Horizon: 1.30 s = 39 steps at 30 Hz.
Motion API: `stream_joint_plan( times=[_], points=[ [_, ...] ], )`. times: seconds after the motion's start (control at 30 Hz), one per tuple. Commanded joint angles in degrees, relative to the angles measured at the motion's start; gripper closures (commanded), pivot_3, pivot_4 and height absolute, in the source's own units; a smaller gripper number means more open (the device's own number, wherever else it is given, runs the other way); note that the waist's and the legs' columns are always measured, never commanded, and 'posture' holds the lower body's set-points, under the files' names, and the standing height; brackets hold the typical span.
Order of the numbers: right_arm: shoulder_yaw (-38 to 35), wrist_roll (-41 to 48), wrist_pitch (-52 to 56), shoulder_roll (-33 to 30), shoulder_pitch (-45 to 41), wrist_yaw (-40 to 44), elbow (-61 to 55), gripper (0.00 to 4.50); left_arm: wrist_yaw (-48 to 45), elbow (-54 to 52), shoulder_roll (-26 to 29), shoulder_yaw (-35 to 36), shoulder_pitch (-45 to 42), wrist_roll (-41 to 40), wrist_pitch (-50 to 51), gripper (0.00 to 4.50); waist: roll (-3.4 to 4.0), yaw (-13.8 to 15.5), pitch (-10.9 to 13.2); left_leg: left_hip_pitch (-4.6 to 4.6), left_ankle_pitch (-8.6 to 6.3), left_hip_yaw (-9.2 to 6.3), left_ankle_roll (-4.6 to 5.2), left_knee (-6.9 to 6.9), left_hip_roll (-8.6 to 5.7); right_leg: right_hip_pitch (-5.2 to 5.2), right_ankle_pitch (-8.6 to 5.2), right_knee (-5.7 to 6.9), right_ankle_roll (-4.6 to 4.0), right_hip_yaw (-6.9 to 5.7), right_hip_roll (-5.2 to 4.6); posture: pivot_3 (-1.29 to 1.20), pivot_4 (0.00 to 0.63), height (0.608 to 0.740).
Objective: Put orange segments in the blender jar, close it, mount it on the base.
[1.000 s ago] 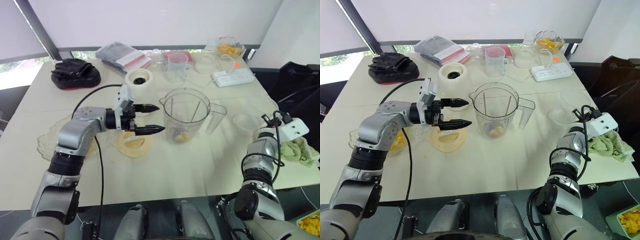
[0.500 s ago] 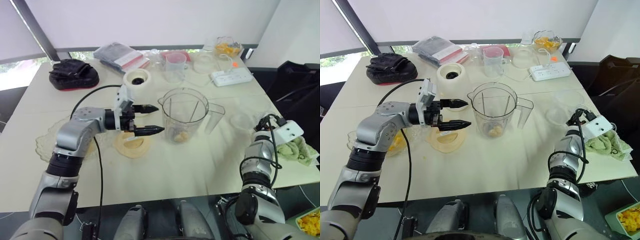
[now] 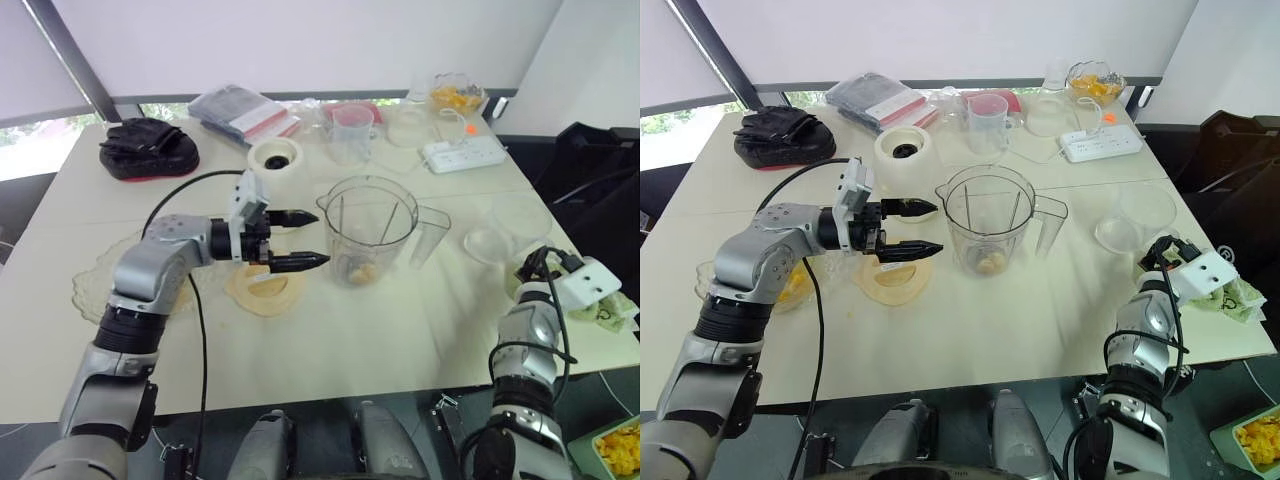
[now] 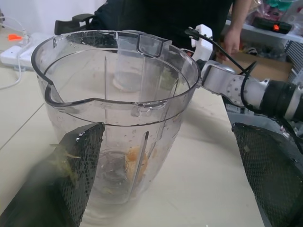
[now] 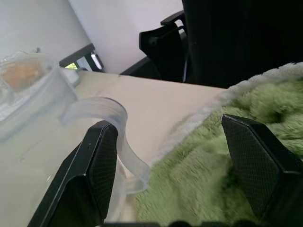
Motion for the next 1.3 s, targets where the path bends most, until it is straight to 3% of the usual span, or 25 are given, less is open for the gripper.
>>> stream_joint_plan(
  times=[0.03, 0.4, 0.53, 0.67, 0.77, 1.0, 1.3],
  points=[
    [2.3, -0.1, 3.6, 1.3, 4.0, -0.2, -10.8, 0.98, -0.5, -1.5, 0.4, 1.0, -0.2, -1.1, -0.5, 0.00, 0.00, 0.0, 0.0, 0.00, 0.00, 0.01, 0.00, 0.00, 0.00, 0.00, 0.00, 0.00, 0.00, 0.01, -0.01, 0.00, 0.150, 0.740],
    [11.4, -0.2, 16.8, 1.7, 19.6, 4.1, -35.9, 0.98, -1.5, -0.1, 0.2, 0.4, -0.9, -0.6, -0.9, 0.00, 0.01, 1.1, 0.0, 0.00, -0.10, -0.01, 0.19, 0.01, 0.00, 0.00, 0.00, 0.00, 0.00, 0.01, 0.00, 0.00, 0.150, 0.740],
    [12.6, 1.5, 24.1, -4.9, 28.3, 10.4, -50.3, 0.98, -3.4, 1.3, 2.0, 0.3, -1.3, 0.1, -1.1, 0.00, 0.10, 1.6, 0.0, 0.00, -0.14, 0.00, 0.26, 0.04, -0.03, 0.03, 0.00, -0.01, 0.01, 0.01, -0.02, 0.00, 0.150, 0.740],
    [10.9, 4.9, 31.4, -10.7, 31.5, 14.3, -57.0, 0.98, -5.6, 5.3, 4.1, 0.0, -4.1, 1.5, -2.0, 0.00, 0.07, 1.6, 0.0, 0.08, -0.16, -0.08, 0.28, 0.08, -0.02, 0.20, 0.00, -0.08, 0.01, -0.04, 0.02, 0.00, 0.150, 0.740],
    [10.5, 8.9, 37.3, -19.4, 33.6, 22.7, -62.6, 0.98, -10.5, 11.1, 7.5, -2.2, -7.9, 5.0, -4.7, 0.00, 0.08, 1.7, 0.0, 0.13, -0.16, -0.11, 0.28, 0.08, -0.01, 0.25, -0.01, -0.08, 0.01, -0.06, 0.05, 0.00, 0.150, 0.740],
    [9.9, 15.9, 45.9, -32.2, 30.8, 32.3, -68.6, 0.98, -23.3, 27.3, 10.9, -10.2, -14.6, 15.5, -17.9, 0.00, 0.03, 1.6, 0.1, 0.14, -0.19, -0.12, 0.33, 0.03, 0.00, 0.34, -0.01, -0.30, 0.01, -0.11, 0.07, 0.00, 0.150, 0.740],
    [13.2, 22.6, 53.0, -35.4, 19.8, 32.8, -71.5, 0.98, -25.5, 45.7, 11.2, -19.0, -23.3, 19.4, -29.2, 0.00, -0.36, 1.9, 0.3, -0.03, -0.23, -0.25, 0.40, 0.10, 0.01, 0.36, 0.00, -0.49, 0.01, -0.23, 0.02, 0.00, 0.150, 0.740]
  ],
)
